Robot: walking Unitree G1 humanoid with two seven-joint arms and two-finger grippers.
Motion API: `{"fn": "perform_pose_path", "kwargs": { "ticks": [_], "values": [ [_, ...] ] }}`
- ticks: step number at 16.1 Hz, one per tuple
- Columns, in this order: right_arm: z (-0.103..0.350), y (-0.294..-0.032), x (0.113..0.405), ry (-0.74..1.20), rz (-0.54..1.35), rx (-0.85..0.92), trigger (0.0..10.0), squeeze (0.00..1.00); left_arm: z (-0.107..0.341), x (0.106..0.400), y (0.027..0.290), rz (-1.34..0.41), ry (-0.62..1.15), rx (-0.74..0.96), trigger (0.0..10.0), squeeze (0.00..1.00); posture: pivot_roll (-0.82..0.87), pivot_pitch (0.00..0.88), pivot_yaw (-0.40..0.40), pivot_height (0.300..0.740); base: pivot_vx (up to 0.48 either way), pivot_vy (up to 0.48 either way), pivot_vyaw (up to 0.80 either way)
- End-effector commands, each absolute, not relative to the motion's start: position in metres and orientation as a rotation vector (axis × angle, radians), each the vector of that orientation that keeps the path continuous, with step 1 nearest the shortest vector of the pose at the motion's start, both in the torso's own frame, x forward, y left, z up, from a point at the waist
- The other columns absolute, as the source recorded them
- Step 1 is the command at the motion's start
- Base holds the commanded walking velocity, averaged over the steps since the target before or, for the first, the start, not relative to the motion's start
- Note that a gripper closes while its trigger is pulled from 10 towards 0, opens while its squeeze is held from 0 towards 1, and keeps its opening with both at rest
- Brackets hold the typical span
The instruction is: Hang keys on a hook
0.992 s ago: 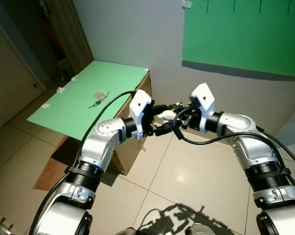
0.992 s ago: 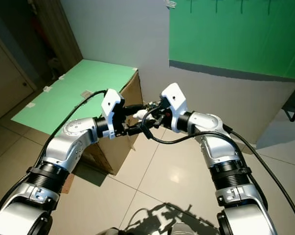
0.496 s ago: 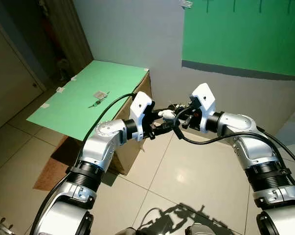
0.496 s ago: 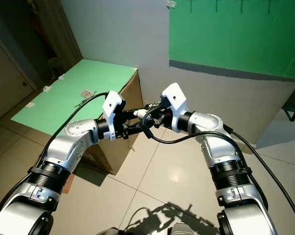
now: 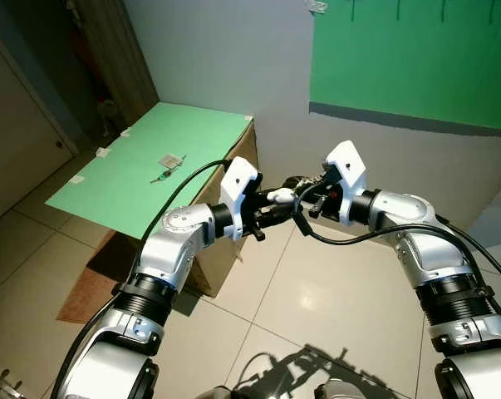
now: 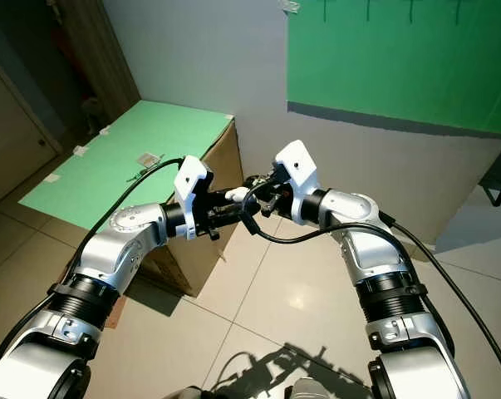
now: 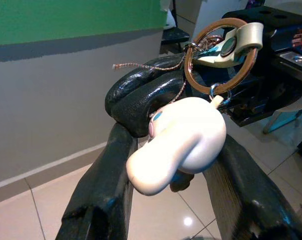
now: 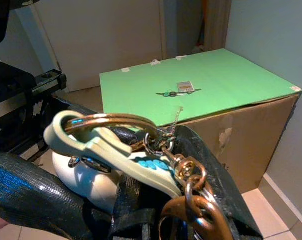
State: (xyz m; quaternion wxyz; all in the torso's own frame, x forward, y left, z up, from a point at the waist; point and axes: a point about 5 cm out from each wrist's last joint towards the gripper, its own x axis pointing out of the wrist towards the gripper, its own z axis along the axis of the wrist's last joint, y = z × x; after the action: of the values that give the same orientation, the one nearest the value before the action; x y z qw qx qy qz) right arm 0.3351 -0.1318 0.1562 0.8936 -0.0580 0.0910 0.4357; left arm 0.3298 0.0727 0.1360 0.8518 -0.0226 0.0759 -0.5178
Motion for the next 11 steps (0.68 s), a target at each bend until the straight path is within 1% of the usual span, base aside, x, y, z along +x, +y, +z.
{"fn": "perform_pose_path", "kwargs": {
  "ticks": [1,11],
  "values": [
    [0.1597,-0.1237,0.3346,0.170,0.933,-0.126,0.0,0.00,0.1447,0.3355,0.0753,-1.065,0.124,-0.024,0.0,0.00,-0.26,0.009,0.135,0.740,0.000,0.000,0.00],
    [0.1611,-0.1242,0.3365,0.160,0.917,-0.124,0.0,0.00,0.1492,0.3366,0.0757,-1.065,0.097,-0.010,0.0,0.00,-0.26,0.016,0.135,0.740,0.000,0.000,0.00]
  ]
}}
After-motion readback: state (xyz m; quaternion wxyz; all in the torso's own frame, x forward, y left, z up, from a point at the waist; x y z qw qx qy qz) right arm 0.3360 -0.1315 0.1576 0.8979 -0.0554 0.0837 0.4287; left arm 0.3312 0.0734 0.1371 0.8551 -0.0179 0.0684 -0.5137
